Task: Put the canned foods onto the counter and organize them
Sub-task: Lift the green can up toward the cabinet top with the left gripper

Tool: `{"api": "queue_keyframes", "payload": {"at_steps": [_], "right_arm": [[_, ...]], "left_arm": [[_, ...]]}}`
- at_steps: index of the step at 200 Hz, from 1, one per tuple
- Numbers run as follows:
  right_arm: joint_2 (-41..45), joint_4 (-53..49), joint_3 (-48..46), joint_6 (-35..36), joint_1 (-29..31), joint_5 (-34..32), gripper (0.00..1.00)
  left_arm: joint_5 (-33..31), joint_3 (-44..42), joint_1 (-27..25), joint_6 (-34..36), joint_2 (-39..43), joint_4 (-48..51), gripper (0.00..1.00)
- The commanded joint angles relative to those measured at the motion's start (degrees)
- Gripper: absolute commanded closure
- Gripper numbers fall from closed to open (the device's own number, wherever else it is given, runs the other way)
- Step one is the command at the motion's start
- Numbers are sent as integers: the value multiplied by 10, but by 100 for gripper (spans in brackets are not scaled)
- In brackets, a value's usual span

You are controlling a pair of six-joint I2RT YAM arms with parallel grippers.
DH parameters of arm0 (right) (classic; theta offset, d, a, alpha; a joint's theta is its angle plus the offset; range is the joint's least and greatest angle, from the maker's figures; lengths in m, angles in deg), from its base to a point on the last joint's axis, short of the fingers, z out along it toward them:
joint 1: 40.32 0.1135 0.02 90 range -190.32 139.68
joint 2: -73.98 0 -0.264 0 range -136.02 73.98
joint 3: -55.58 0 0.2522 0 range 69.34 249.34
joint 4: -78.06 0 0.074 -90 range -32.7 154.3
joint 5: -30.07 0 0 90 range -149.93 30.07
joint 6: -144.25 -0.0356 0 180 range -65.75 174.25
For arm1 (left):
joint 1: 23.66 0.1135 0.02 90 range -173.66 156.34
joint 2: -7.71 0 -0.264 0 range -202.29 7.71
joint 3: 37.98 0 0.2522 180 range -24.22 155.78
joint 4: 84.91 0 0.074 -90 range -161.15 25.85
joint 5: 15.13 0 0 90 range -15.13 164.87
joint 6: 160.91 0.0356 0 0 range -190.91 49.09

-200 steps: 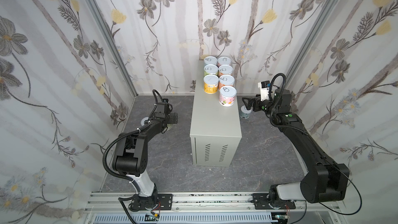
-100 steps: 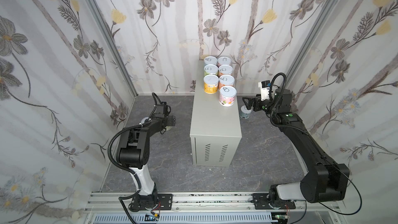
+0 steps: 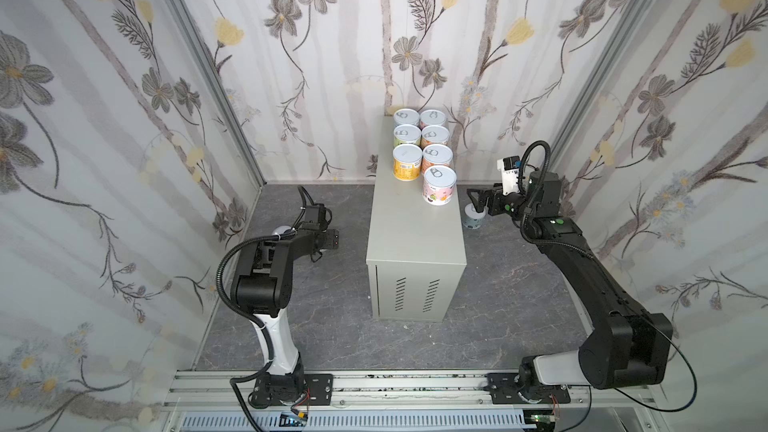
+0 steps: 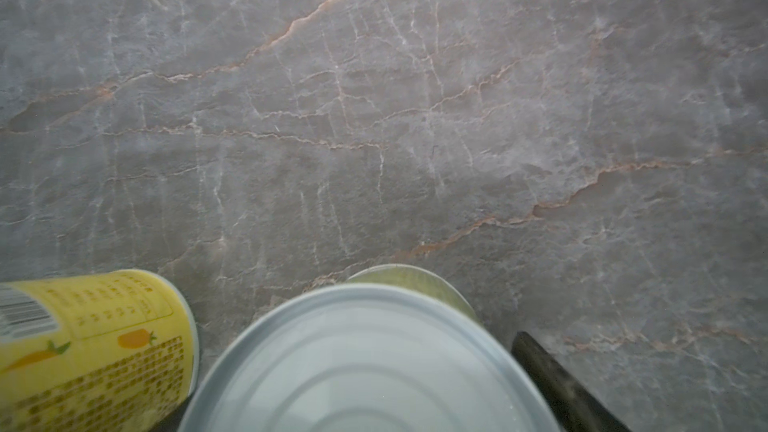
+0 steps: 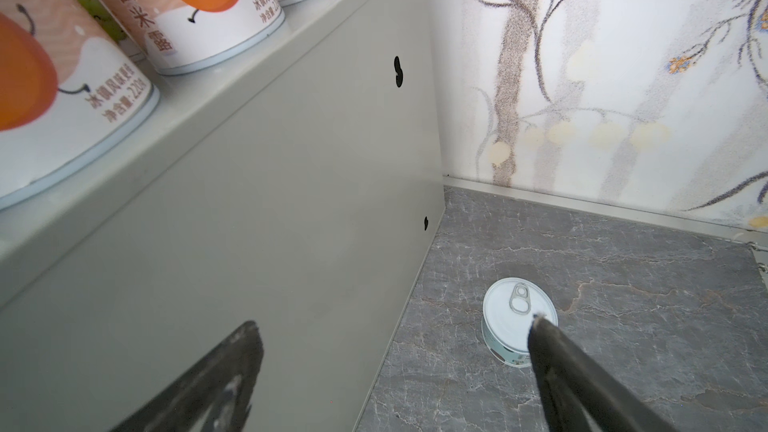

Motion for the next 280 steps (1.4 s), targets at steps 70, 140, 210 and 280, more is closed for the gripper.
{"api": "queue_keyframes", "payload": {"at_steps": [70,140,210,280], "right_arm": [[25,6,0,5,0,1,0],[66,-39,33,35,0,7,0],[100,-79,71,57,13,42,0],[142,-128,103,96,79,97,0]], "left_arm": [[7,-3,1,0,37,24,37],[71,58,1,27,188,154,45],[173,225,-8,40,272,330,45],[323,380,-30,71,289,416,45]]}}
